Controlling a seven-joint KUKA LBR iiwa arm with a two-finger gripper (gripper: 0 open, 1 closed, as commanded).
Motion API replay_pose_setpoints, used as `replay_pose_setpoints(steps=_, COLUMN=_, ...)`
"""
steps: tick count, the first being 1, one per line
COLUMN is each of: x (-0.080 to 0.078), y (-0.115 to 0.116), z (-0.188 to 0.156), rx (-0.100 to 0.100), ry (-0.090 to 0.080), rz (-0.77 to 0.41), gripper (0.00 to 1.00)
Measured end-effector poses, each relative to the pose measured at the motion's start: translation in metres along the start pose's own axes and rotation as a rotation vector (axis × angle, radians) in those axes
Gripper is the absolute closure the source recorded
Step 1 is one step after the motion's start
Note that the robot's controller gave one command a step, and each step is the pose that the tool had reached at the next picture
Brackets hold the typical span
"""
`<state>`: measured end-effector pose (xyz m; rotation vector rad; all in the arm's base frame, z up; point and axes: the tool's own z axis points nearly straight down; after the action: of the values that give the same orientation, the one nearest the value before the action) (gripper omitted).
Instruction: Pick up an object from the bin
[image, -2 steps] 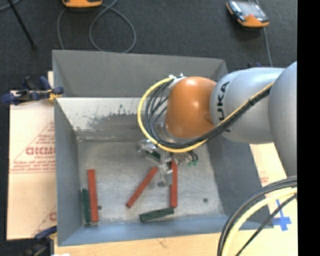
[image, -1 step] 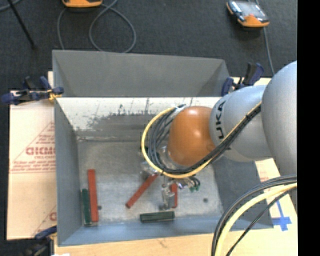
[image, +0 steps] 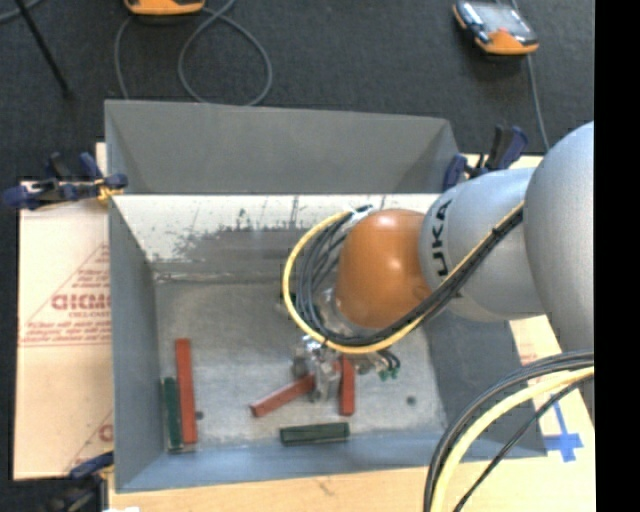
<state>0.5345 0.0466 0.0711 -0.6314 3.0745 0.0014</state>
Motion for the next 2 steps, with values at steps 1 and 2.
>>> replay_pose_setpoints(steps=1, x=-0.0142, y=0.0138, z=-0.1408, rx=0.004, ry=-0.008, rz=-0.004, gripper=1.0)
replay_pose_setpoints(steps=2, x=-0.0125, y=0.0144, z=-0.1358, rx=0.001, ry=-0.001, rz=-0.003, gripper=0.0)
